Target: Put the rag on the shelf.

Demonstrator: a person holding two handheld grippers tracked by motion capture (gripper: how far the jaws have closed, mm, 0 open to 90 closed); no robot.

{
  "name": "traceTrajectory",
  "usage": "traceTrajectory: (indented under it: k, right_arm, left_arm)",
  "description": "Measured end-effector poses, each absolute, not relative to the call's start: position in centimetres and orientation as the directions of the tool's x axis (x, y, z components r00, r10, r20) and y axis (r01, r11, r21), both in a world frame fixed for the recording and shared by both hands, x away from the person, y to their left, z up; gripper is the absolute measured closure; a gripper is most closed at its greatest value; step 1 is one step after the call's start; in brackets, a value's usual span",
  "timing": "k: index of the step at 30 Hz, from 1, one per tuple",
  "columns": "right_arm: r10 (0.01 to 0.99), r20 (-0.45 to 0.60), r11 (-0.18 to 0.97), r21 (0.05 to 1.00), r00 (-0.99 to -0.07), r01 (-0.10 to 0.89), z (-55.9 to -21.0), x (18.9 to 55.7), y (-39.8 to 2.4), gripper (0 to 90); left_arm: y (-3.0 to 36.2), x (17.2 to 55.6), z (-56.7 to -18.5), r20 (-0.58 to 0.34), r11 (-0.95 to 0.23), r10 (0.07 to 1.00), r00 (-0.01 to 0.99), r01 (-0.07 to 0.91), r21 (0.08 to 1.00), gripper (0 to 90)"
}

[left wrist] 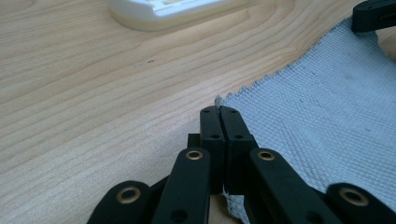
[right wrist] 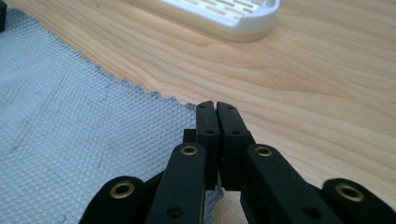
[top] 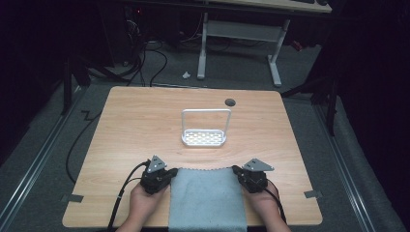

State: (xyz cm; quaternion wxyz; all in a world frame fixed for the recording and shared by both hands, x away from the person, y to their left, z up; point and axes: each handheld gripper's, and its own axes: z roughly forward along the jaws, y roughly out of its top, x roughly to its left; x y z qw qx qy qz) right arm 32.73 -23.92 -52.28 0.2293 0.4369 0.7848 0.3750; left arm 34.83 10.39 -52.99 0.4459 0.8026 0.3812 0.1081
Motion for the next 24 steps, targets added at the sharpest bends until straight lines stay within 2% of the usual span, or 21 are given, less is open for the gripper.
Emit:
traceTrajectory:
  k: [8,12,20,24]
  right_arm:
    - [0.853,-0.03,0.311,0.83,-0.521,0.463,-51.5,31.8,-24.3,89.1]
    - [0.854,-0.034,0.287,0.863,-0.52,0.415,-50.6,31.1,-24.4,89.1]
    - [0.851,-0.056,0.276,0.894,-0.522,0.354,-49.7,30.4,-24.1,89.3]
    - [0.851,-0.071,0.265,0.913,-0.521,0.309,-48.6,29.8,-23.8,89.4]
  left_arm:
    - [10.8,33.8,-52.4,-0.168,-0.283,0.707,0.687,0.492,0.823,88.6]
    - [10.8,33.1,-51.5,-0.155,-0.244,0.707,0.69,0.443,0.862,88.5]
    - [10.4,32.1,-50.5,-0.098,-0.237,0.701,0.707,0.361,0.902,88.5]
    - [10.3,32.0,-50.0,-0.104,-0.223,0.694,0.712,0.35,0.91,88.6]
